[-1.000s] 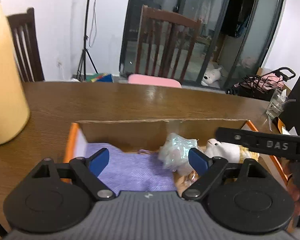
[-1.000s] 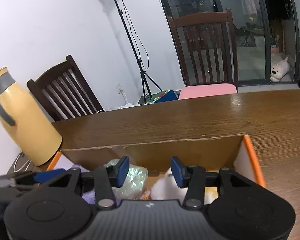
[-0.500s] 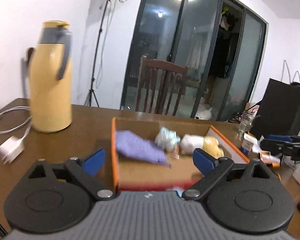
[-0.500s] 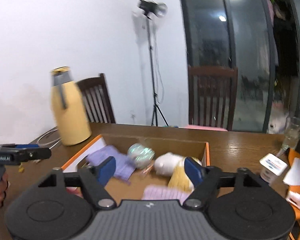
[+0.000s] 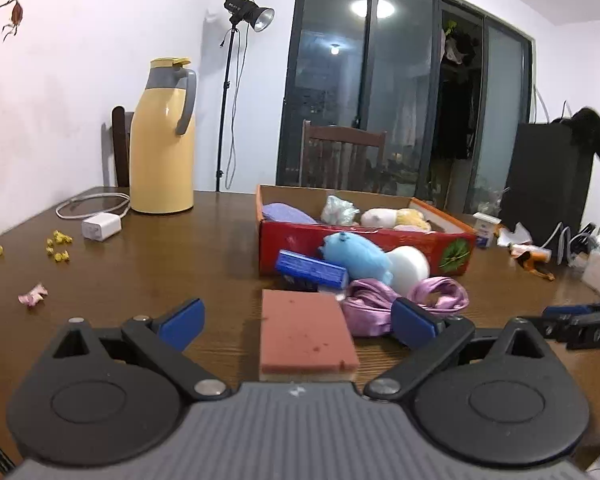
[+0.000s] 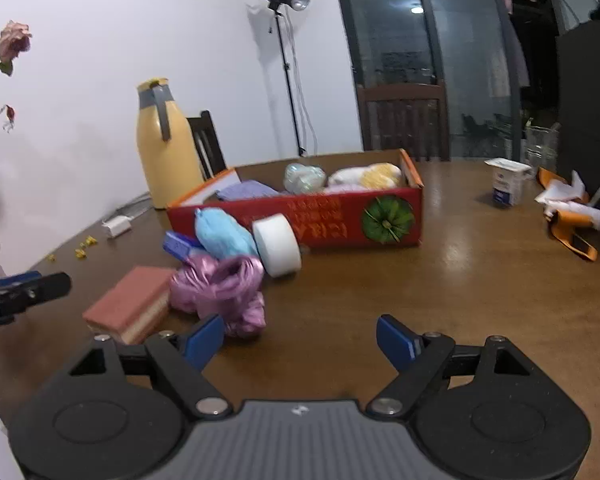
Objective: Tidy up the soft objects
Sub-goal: 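Withdraw both grippers and grasp the pink sponge with the left gripper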
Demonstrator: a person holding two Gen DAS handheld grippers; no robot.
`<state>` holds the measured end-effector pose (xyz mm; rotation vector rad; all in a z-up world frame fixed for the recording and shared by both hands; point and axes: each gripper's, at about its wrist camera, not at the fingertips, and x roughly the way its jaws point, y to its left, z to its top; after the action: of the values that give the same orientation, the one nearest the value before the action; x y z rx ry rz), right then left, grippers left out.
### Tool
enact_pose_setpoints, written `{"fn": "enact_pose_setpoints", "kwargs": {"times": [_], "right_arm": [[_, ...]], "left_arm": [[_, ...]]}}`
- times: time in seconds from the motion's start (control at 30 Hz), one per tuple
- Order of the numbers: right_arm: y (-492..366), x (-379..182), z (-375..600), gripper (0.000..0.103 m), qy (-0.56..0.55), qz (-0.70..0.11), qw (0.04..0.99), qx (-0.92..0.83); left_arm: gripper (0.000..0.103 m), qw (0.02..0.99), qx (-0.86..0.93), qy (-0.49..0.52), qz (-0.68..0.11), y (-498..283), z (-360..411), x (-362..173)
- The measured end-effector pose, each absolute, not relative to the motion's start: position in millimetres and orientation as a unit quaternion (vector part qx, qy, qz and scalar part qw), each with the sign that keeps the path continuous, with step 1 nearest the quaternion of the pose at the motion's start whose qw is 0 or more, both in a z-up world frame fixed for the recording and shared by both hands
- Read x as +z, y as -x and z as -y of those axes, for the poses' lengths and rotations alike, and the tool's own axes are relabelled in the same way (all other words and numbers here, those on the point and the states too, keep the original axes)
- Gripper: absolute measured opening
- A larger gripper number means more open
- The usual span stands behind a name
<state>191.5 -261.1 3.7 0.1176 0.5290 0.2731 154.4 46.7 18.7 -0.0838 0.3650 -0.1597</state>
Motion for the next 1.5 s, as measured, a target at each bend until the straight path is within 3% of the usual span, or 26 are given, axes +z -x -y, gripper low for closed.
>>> {"fn": "enact_pose_setpoints", "kwargs": {"times": [0.77, 1.0, 1.1, 1.4, 1.47, 1.5], "right_arm": [[-195.0, -2.5, 244.1, 0.083, -0.038, -0.258, 0.951, 0.166], [-212.1, -8.1, 227.4, 0.081, -0.055, -0.270, 0.942, 0.192], [-219.8, -11.7, 219.5, 0.074, -0.059, -0.276, 0.938, 0.199], [-239.5, -10.3, 197.6, 0.074, -0.051, -0.274, 0.934, 0.225], [-239.7, -7.8, 193.2, 0.074, -0.039, -0.268, 0.936, 0.224], [-238.4, -6.1, 192.7, 0.074, -0.040, -0.265, 0.937, 0.225]], "left_arm": [[0.102, 0.970, -0.103, 0.079, -0.207, -184.6, -30.7, 4.9], [0.102, 0.961, -0.102, 0.098, -0.236, -203.2, -39.3, -11.0], [0.102, 0.961, -0.096, 0.101, -0.238, -209.4, -44.6, -15.9], [0.102, 0.952, -0.094, 0.099, -0.273, -231.6, -43.0, -19.7], [0.094, 0.951, -0.093, 0.078, -0.283, -230.2, -36.8, -20.1], [0.074, 0.951, -0.091, 0.064, -0.288, -228.2, -33.1, -20.7]]}}
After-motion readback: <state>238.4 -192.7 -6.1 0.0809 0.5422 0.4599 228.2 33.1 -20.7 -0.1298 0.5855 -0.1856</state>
